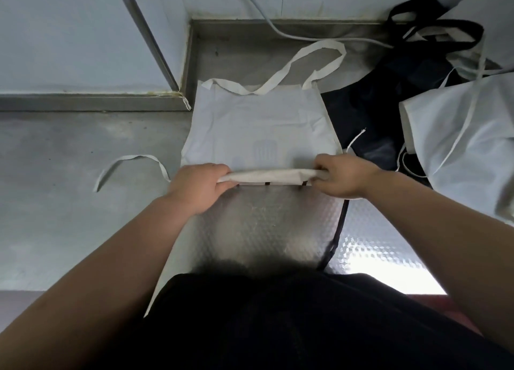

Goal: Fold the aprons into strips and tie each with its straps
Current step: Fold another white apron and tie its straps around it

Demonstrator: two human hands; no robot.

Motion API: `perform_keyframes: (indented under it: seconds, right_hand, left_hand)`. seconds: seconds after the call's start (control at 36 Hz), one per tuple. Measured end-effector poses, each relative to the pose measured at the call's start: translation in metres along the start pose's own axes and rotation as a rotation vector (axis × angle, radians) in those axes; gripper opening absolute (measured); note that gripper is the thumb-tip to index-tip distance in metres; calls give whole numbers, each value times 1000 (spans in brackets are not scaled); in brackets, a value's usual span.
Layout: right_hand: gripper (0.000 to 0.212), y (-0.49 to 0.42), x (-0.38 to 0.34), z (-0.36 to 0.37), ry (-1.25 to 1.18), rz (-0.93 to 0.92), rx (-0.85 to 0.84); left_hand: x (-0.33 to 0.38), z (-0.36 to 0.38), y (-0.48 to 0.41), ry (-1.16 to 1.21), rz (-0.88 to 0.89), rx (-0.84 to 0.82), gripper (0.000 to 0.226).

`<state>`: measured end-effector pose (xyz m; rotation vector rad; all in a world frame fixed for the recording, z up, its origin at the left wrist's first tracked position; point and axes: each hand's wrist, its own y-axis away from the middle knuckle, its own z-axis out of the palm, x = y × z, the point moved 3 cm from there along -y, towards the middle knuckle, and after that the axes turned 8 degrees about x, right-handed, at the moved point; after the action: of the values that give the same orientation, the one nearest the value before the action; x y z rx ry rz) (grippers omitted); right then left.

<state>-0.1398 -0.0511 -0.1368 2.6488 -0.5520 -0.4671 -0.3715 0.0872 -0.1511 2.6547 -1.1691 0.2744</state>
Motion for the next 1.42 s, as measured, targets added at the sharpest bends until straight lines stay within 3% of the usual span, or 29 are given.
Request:
perform_keyframes:
  seconds: [0.17,0.31,0.44,0.53,0.61,0.67,0.72,0.78,0.86,0.92,1.06,1.11,1.19,1.25,1.31,1.42]
  right_hand:
    - [26,-11,5,-4,-127,117,25]
    - [45,-17,18,-8,-250,252,105]
    - [71,-23,23,-5,-337,309,212]
    - [63,-26,26,-3,-393,332,291]
    - [49,-29,22,2,-263,338,297]
    - [43,-30,15,7,-9,309,340]
    - [42,-29,7,12,190,204,370]
    - [47,-27,4,18,202,79,327]
    - [79,-19,8,22,166,-28,187]
    - [83,-19,10,18,172,-66,162]
    - [50,-28,11,-1,179,-88,272]
    - [49,-32,13,-10,99,-28,196]
    - [48,-37,15,-21,-23,41,6]
    - [36,-41,16,-25,-110,58,-35]
    - [23,-45,18,-27,-208,62,-19]
    - [25,-55,21,-24,-245,71,37]
  left_hand:
    - [-12,-7,-21,161,-167,-161,30]
    - [-12,-6,-35,43,-159,-206,32]
    - [-8,3,-37,-212,-73,-99,38]
    - [-12,14,-30,-254,-28,36,40]
    - [-12,24,-17,-217,29,79,63]
    - [-8,29,-10,-139,29,97,70]
    - [-7,30,-6,-63,2,131,63]
    - [-9,30,-3,-34,7,94,74]
    - [-13,31,-3,-73,36,-105,115]
    - [-14,28,-5,-66,24,-112,121]
    - [-20,16,-15,63,21,56,91]
    - [-24,7,-23,189,54,125,71]
    - [-33,-9,-35,230,-30,-112,51]
    - [-41,-15,-41,248,-114,-210,38]
    - [-45,-17,-46,269,-150,-217,39]
    - [-47,-11,-54,165,-210,-176,39]
